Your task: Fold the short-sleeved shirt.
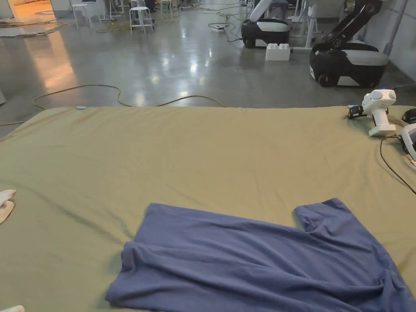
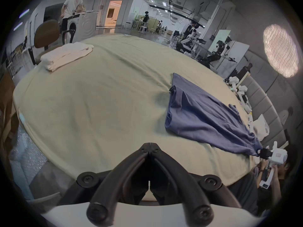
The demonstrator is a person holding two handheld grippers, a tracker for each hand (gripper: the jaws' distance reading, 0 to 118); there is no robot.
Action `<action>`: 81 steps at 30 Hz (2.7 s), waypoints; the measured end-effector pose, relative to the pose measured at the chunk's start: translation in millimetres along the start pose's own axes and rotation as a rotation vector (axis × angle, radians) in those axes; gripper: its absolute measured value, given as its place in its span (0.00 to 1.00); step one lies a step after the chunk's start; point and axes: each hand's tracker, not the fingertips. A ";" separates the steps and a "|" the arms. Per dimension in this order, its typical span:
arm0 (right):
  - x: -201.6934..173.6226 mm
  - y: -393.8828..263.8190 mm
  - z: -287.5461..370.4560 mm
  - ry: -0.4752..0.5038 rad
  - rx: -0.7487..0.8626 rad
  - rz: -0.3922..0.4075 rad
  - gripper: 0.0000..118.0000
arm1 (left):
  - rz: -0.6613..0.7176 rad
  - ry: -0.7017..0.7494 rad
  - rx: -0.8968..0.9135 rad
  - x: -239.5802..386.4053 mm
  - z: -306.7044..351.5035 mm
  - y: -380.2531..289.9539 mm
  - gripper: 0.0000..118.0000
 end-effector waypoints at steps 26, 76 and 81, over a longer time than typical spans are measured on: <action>-78.5 -5.0 248.4 0.206 0.794 0.212 0.41 | -0.511 -0.124 0.751 203.3 237.0 -77.9 0.38; -1.9 176.9 -62.5 0.185 0.077 0.100 0.77 | -0.355 0.116 -0.315 197.4 -354.4 182.2 0.08; 21.9 225.9 -190.3 -0.021 -0.143 0.072 0.75 | -0.333 0.100 -0.320 198.6 -345.1 181.8 0.07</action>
